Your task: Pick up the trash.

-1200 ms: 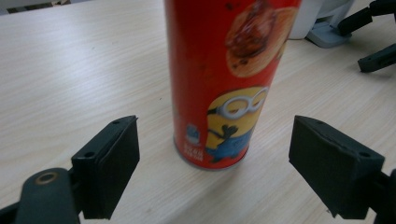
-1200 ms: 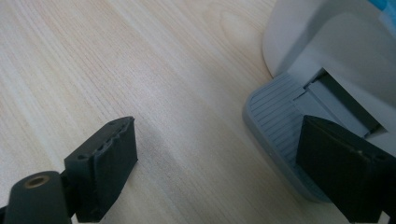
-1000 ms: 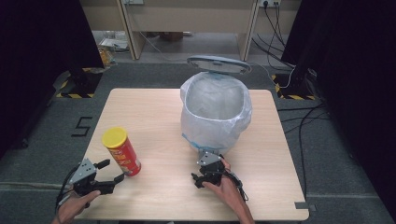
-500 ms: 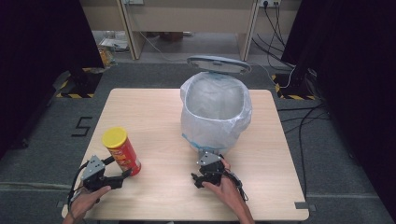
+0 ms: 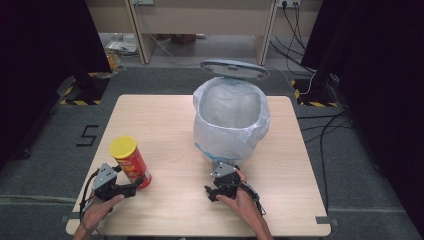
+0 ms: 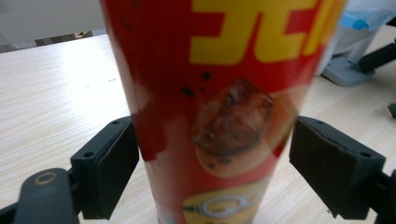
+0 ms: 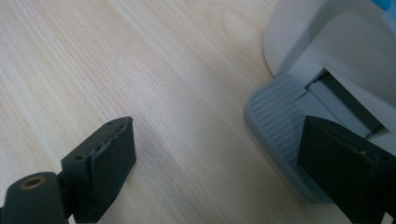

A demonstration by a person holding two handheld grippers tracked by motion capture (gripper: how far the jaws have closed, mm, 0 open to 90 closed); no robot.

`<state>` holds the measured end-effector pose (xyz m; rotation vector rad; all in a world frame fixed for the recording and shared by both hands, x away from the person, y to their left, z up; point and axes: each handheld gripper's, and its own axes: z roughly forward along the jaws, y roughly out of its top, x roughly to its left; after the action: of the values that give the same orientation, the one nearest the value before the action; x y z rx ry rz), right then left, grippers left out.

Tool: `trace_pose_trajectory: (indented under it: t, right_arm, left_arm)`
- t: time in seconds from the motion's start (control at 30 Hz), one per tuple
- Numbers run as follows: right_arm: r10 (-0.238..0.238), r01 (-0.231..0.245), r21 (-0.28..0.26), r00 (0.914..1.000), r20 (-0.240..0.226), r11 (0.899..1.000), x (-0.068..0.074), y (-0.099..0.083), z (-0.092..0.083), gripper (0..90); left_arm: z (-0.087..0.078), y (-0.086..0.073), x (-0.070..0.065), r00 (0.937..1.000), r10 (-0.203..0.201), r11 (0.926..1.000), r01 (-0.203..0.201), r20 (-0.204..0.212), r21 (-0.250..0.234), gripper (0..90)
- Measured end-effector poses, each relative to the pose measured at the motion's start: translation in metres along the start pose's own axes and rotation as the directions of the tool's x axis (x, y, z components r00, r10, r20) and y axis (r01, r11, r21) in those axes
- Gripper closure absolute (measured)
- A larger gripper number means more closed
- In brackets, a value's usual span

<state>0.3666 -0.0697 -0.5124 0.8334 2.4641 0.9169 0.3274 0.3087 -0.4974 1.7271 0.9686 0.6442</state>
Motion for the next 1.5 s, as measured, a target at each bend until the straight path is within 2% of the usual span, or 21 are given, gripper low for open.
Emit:
trace_pose_trajectory:
  t: [0.1, 0.17, 0.5, 0.57, 0.7, 0.83, 1.1, 1.27, 1.5]
  right_arm:
    - [-0.001, 0.001, 0.001, 1.0, -0.002, 1.0, 0.0, 0.0, 0.0, 11.5]
    - [0.0, 0.0, 0.001, 1.0, -0.002, 1.0, 0.0, 0.0, 0.0, 11.4]
    - [0.0, 0.0, 0.002, 1.0, -0.004, 1.0, 0.0, 0.0, 0.0, 11.3]
    - [-0.004, 0.004, 0.001, 1.0, 0.001, 1.0, 0.0, 0.0, 0.0, 11.2]
    - [-0.003, 0.003, 0.003, 1.0, 0.0, 1.0, 0.0, 0.0, 0.0, 11.1]
    - [-0.003, 0.003, 0.002, 1.0, -0.001, 1.0, 0.0, 0.0, 0.0, 11.1]
    - [-0.004, 0.004, 0.003, 1.0, -0.001, 1.0, 0.0, 0.001, 0.0, 10.9]
    - [-0.004, 0.005, 0.004, 1.0, -0.002, 1.0, 0.0, 0.001, 0.0, 10.8]
    - [-0.004, 0.004, 0.003, 1.0, -0.003, 1.0, 0.0, 0.0, 0.0, 10.8]
  left_arm:
    - [0.007, 0.0, 0.002, 0.9998, 0.016, 0.9999, -0.016, -0.01, 0.001, 16.8]
    - [0.009, 0.0, 0.002, 0.9999, 0.011, 0.9998, -0.011, -0.01, -0.015, 22.6]
    - [0.01, 0.004, 0.002, 0.9998, 0.019, 0.9995, -0.019, -0.004, -0.025, 24.0]
    - [0.009, 0.008, 0.002, 0.9997, 0.024, 0.9992, -0.024, -0.002, -0.032, 24.1]
    - [0.006, 0.016, 0.002, 1.0, -0.001, 0.9988, 0.002, 0.008, -0.049, 24.1]
    - [0.005, 0.024, 0.002, 1.0, -0.006, 0.9988, 0.006, 0.008, -0.049, 24.1]
    - [0.013, 0.046, 0.001, 0.9998, -0.003, 0.9981, 0.004, 0.018, -0.062, 24.1]
    - [0.017, 0.059, 0.0, 0.9994, -0.021, 0.9979, 0.023, 0.029, -0.061, 24.1]
    - [0.019, 0.072, 0.001, 0.9997, -0.018, 0.9975, 0.019, 0.018, -0.068, 24.2]
